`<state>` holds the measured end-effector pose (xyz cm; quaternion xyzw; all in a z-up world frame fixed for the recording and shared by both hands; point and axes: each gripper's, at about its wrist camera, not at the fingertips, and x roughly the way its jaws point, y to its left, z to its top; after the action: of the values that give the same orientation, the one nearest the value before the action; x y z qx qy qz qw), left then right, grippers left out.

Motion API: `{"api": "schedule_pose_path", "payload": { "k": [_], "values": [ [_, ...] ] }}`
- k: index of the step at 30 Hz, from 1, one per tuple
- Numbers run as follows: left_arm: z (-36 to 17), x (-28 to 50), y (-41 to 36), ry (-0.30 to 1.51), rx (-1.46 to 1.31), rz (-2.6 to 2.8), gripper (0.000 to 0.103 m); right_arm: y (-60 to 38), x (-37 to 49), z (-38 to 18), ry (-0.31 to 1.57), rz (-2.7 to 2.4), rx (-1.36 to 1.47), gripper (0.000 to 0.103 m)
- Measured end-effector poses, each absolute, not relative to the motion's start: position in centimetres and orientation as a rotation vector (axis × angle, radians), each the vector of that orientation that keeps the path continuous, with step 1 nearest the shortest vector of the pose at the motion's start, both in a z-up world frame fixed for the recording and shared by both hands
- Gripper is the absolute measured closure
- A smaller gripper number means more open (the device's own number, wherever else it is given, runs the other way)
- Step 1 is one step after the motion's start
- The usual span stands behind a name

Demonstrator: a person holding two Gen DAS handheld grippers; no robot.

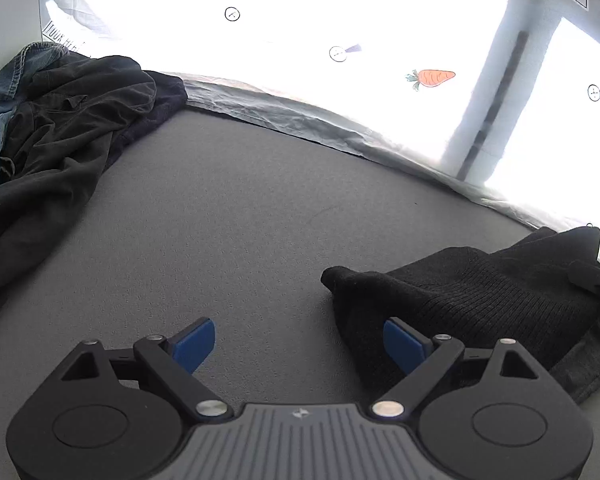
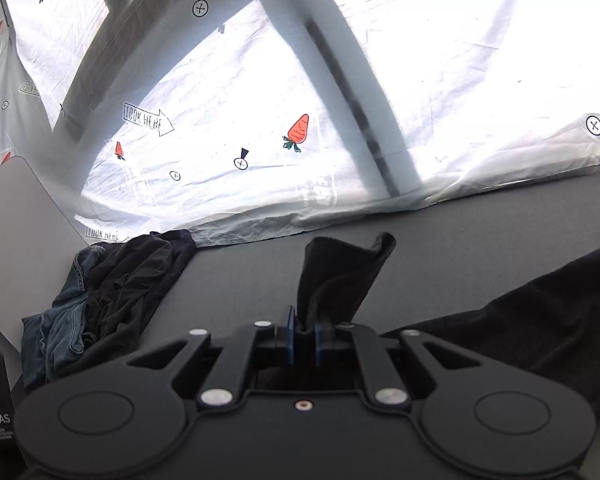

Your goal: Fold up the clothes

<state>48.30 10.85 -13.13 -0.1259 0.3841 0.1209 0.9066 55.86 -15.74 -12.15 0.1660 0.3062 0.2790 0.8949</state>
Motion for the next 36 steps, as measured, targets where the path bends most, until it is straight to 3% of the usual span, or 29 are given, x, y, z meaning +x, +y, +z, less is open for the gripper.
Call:
{"api": "schedule_pose_path", "payload": {
  "k": [5,7,10,12,15,17,25,29,36],
  "values": [
    [-13.7,49.4,7.0,0.81,-0.181,0.142,0.012,-20.2,55.2,-9.7,0.52,0.545,0.276,0.093],
    [-14.6,49.6,5.7,0.841,-0.165,0.11,0.012,-22.7,55.0,-11.4,0.563,0.461,0.267,0.092],
    [-16.3,49.9,4.3,0.899,-0.137,0.092,0.011,-25.8,55.4,-16.5,0.755,0.241,0.244,0.072],
    [-17.1,50.0,3.9,0.925,-0.123,0.096,0.011,-27.8,55.2,-19.2,0.867,0.109,0.264,0.072],
    [-17.3,50.0,4.7,0.936,-0.169,0.118,0.011,-30.2,54.0,-19.2,0.831,0.067,0.366,0.069],
    [-17.4,50.1,5.3,0.948,-0.198,0.143,0.011,-30.0,54.1,-18.4,0.795,0.097,0.331,0.063],
    [-18.5,50.6,5.9,1.001,-0.22,0.187,0.011,-25.3,58.3,-17.9,0.768,0.34,0.161,0.063],
    [-18.6,50.7,5.6,1.007,-0.202,0.187,0.009,-23.4,60.3,-19.2,0.794,0.4,0.116,0.053],
    [-18.9,50.8,5.3,1.006,-0.174,0.19,0.005,-22.0,62.1,-20.2,0.812,0.481,0.085,0.045]
  ]
}}
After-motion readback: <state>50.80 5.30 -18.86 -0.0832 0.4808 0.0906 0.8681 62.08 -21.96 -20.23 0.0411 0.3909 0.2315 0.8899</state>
